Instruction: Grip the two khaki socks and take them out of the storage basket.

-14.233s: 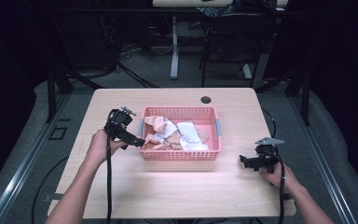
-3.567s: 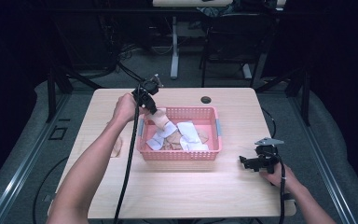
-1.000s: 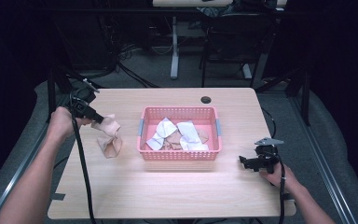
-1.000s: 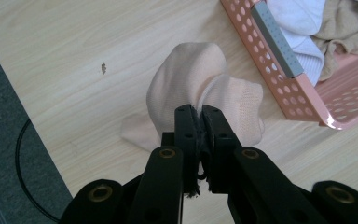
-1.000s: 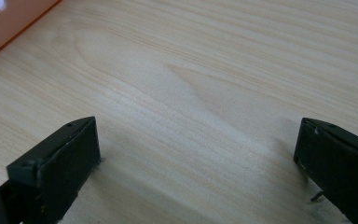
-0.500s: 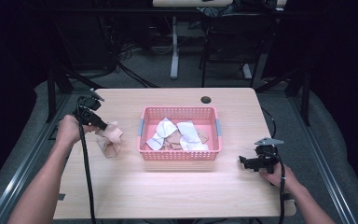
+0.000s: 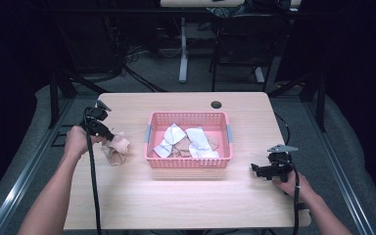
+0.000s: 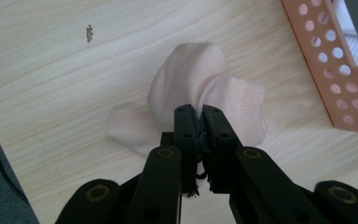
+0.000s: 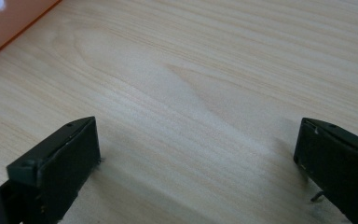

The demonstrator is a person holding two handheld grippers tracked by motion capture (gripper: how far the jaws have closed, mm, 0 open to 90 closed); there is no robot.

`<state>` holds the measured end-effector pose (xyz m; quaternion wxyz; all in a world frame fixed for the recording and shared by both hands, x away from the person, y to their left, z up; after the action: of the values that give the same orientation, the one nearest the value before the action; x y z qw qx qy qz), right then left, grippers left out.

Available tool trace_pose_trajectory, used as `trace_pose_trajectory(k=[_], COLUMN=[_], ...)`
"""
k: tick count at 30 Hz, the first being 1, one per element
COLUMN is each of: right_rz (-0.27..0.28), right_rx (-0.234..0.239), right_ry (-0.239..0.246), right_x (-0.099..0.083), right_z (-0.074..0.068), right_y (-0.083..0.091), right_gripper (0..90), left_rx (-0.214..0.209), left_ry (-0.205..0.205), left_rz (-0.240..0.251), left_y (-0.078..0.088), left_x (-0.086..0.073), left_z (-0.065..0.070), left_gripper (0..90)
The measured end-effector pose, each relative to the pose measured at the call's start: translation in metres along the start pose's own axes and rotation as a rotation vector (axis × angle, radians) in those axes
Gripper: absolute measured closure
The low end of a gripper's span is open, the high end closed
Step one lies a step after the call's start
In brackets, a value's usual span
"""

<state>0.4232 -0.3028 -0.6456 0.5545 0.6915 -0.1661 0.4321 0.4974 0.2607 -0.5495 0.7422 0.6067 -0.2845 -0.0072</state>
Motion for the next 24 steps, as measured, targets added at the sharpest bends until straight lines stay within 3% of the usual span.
trace_pose_trajectory(k=[5, 9, 10, 12, 15, 20, 24], right_rz=[0.003, 0.002, 0.002, 0.002, 0.002, 0.002, 0.002], right_rx=[-0.003, -0.003, -0.003, -0.003, -0.003, -0.002, -0.003], right_ry=[-0.002, -0.001, -0.001, -0.001, -0.001, -0.001, -0.001], right_x=[0.0, 0.0, 0.0, 0.0, 0.0, 0.0, 0.0], right_z=[0.0, 0.0, 0.0, 0.0, 0.0, 0.0, 0.0], right_y=[0.0, 0.0, 0.0, 0.0, 0.0, 0.0, 0.0], right_gripper=[0.0, 0.0, 0.0, 0.0, 0.0, 0.0, 0.0], left_rx=[0.006, 0.018, 0.026, 0.042, 0.058, 0.064, 0.068], left_ry=[0.014, 0.031, 0.032, 0.048, 0.051, 0.038, 0.032], left_rz=[0.008, 0.018, 0.018, 0.025, 0.057, 0.11, 0.156], left_y=[-0.004, -0.003, -0.002, 0.0, 0.008, 0.025, 0.04], left_x=[-0.002, -0.002, -0.002, -0.003, -0.004, -0.006, -0.01], left_z=[-0.003, -0.006, -0.007, -0.008, -0.008, -0.003, 0.004], left_gripper=[82.9, 71.9, 66.6, 47.6, 31.9, 15.7, 13.0])
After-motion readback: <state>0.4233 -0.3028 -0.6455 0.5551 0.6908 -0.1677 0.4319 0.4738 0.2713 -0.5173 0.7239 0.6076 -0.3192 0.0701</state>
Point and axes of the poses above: each handheld gripper's, and its own axes: y roughly backward along the jaws, x roughly out of its top, z roughly to its right, the point moved 8 cm from there along -y, roughly forward along the jaws, and after that the axes turned 6 degrees about z, right-handed, at the moved point
